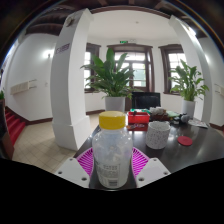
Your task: Pour water
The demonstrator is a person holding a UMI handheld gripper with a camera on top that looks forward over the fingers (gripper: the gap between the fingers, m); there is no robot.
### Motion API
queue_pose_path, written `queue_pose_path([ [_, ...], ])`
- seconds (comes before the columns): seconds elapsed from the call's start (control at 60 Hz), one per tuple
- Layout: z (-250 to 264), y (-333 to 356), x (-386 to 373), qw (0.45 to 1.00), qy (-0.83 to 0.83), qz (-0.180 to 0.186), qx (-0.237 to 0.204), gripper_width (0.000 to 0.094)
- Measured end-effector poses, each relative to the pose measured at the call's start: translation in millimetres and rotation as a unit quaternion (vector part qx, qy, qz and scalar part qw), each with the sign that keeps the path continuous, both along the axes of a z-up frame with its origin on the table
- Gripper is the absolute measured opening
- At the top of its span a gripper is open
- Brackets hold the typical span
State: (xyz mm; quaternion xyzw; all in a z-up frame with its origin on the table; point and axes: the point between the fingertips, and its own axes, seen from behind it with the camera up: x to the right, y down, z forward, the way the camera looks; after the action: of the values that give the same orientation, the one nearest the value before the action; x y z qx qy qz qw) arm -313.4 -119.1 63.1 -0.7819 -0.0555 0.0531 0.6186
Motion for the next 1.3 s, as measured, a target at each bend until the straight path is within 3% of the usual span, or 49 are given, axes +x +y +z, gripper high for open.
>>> queue_pose_path([
  [0.283,1.6,10.5,2.3,1.000,0.022,-0.011,-0.011,0.0439],
  [0.5,45.6,76.5,5.2,0.973,0.222,-0.057,-0.030,0.0441],
  [0.683,81.3,121.0,20.8,0.874,0.479,-0.080,-0.027,0.0442],
  [0.817,97.7,139.8,43.6,0.761,0.642,-0.093,-0.012,0.0440],
  [1.067,94.0,163.5,72.0,0.599,0.794,-0.104,-0.009,0.0445],
  [1.167,88.7,163.7,77.6,0.561,0.821,-0.106,-0.006,0.0445],
  [1.3,77.9,165.3,74.3,0.551,0.827,-0.112,-0.017,0.0445],
])
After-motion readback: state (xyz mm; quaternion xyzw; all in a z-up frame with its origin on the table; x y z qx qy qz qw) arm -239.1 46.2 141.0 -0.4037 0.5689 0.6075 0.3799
